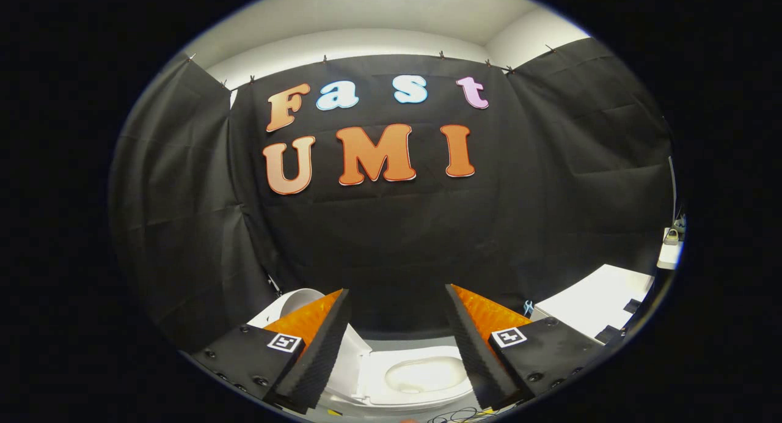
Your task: Open the toilet lid.
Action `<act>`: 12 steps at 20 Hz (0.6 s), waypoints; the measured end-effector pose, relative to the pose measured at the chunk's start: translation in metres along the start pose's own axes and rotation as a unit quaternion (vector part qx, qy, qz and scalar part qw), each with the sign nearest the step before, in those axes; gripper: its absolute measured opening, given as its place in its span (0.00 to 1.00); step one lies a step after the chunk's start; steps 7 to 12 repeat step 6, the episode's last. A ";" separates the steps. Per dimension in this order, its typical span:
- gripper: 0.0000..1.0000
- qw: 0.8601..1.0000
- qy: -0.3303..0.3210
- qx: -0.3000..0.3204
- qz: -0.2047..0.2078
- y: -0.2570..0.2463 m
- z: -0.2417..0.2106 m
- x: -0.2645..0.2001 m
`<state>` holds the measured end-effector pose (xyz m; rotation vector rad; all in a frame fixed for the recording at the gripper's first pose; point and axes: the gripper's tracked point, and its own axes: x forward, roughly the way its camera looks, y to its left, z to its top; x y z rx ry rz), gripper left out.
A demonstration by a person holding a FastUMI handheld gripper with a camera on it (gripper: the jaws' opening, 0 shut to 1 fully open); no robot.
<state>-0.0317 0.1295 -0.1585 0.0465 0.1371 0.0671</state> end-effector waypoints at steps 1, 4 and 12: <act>0.97 1.000 0.000 0.000 -0.001 0.000 0.000 -0.001; 0.97 1.000 -0.001 -0.001 -0.004 -0.002 0.000 0.000; 0.97 1.000 -0.001 0.000 -0.005 -0.003 -0.001 -0.001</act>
